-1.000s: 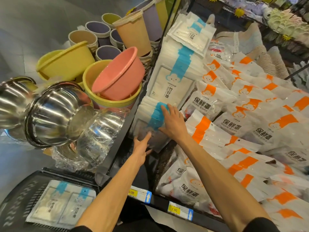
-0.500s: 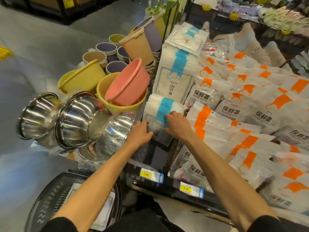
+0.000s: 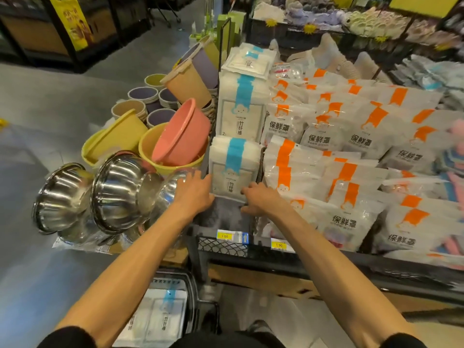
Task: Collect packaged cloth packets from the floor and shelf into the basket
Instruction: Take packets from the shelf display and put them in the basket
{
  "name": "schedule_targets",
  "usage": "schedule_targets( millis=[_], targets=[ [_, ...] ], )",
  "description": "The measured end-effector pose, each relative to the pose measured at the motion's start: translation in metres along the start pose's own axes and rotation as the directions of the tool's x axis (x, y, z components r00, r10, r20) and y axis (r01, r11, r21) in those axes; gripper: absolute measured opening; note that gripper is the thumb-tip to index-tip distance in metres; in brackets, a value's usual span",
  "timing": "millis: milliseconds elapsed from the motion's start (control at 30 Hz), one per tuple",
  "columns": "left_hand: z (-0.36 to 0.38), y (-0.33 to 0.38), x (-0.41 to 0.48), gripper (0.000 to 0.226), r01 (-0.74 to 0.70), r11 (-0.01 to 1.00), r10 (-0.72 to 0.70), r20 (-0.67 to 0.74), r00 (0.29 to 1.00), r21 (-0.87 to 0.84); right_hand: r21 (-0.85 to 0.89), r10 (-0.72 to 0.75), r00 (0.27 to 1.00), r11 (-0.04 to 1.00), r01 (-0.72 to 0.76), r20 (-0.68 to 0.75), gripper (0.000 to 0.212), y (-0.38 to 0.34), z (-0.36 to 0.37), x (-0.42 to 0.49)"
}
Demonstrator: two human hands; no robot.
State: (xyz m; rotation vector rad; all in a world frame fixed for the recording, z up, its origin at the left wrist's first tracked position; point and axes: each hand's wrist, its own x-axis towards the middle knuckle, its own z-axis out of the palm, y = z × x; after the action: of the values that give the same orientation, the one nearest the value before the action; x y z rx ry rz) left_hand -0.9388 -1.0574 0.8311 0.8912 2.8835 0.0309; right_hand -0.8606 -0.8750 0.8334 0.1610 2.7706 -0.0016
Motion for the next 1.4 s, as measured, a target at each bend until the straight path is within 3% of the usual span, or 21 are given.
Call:
schedule_targets(
  millis=[333, 767, 933, 1267, 1400],
  targets=[
    [0.008, -0.007, -0.095, 0.041, 0.041, 0.998, -0.048, -0.137, 0.989, -0.055, 0.021, 0.013, 0.993, 1.000, -0.011, -0.113, 0.061, -0.026, 0.014, -0.068],
    [0.042, -0.045, -0.262, 0.048, 0.193, 0.981, -0.193, 0.010, 0.981, -0.002, 0.034, -0.196, 0.975, 0.979, 0.200, -0.105, 0.054, -0.125, 0.052, -0.150],
    [0.050, -0.069, -0.291, 0.044, 0.211, 0.977, -0.211, 0.003, 0.977, -0.003, 0.097, -0.242, 0.970, 0.965, 0.243, -0.018, 0.058, -0.164, 0.063, -0.159],
    [0.069, -0.175, -0.313, 0.049, 0.171, 0.985, -0.169, 0.041, 0.985, -0.038, 0.074, -0.145, 0.989, 0.987, 0.145, -0.001, 0.062, -0.264, 0.067, -0.140],
    [0.078, -0.223, -0.316, 0.050, 0.129, 0.991, -0.125, 0.097, 0.987, -0.037, 0.111, -0.072, 0.997, 0.991, 0.069, 0.020, 0.053, -0.310, 0.082, -0.130]
  ],
)
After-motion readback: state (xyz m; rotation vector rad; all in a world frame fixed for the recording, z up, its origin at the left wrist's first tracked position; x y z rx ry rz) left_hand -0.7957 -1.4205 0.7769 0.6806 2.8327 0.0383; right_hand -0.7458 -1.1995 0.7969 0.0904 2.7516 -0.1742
